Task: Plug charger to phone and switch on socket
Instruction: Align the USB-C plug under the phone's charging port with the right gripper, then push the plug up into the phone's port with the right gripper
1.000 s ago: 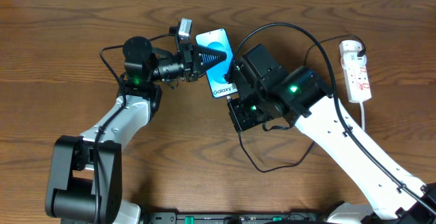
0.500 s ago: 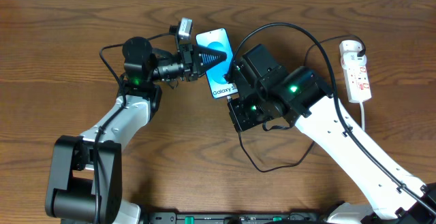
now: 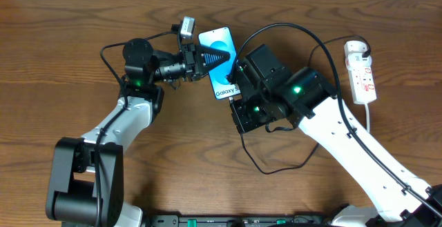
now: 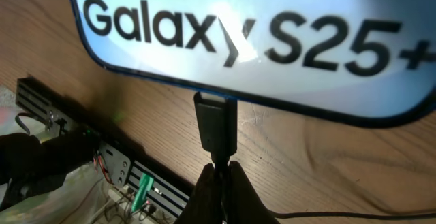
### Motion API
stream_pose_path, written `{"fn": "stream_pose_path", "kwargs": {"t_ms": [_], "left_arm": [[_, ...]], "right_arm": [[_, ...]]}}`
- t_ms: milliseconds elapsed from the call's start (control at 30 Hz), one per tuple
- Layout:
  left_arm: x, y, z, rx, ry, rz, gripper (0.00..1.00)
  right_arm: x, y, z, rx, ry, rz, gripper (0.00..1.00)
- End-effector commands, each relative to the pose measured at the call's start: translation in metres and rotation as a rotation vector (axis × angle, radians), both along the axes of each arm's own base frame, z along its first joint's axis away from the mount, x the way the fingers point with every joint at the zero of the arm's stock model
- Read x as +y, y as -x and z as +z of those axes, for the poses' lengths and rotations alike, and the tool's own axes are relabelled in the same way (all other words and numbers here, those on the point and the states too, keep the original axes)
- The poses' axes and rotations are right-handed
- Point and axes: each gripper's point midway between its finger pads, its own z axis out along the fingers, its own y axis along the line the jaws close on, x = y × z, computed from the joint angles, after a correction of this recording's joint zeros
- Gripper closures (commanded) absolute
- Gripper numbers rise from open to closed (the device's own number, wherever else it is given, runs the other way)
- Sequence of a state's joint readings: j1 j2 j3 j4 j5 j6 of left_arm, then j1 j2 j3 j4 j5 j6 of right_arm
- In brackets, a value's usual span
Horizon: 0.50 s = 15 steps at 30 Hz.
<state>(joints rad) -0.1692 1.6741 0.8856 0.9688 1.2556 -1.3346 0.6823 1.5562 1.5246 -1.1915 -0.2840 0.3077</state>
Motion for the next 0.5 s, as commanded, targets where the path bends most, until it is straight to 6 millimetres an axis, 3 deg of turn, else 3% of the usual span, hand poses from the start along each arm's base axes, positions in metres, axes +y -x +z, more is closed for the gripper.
{"fn": "stream_pose_path", "kwargs": {"t_ms": [0, 467], "left_arm": [[-0.0008, 0.0042, 0.0133, -0.047, 0.004, -0.035, 0.93], [-0.0012, 0.0063, 0.0130, -0.132, -0.013, -0.043, 0.92]], "right_arm": [[-0.0018, -0.0027, -0.0042, 0.013, 0.008, -0.021, 0.99], [-0.0043, 0.0049, -0.0059, 0.047, 0.017, -0.016, 0.99]]}}
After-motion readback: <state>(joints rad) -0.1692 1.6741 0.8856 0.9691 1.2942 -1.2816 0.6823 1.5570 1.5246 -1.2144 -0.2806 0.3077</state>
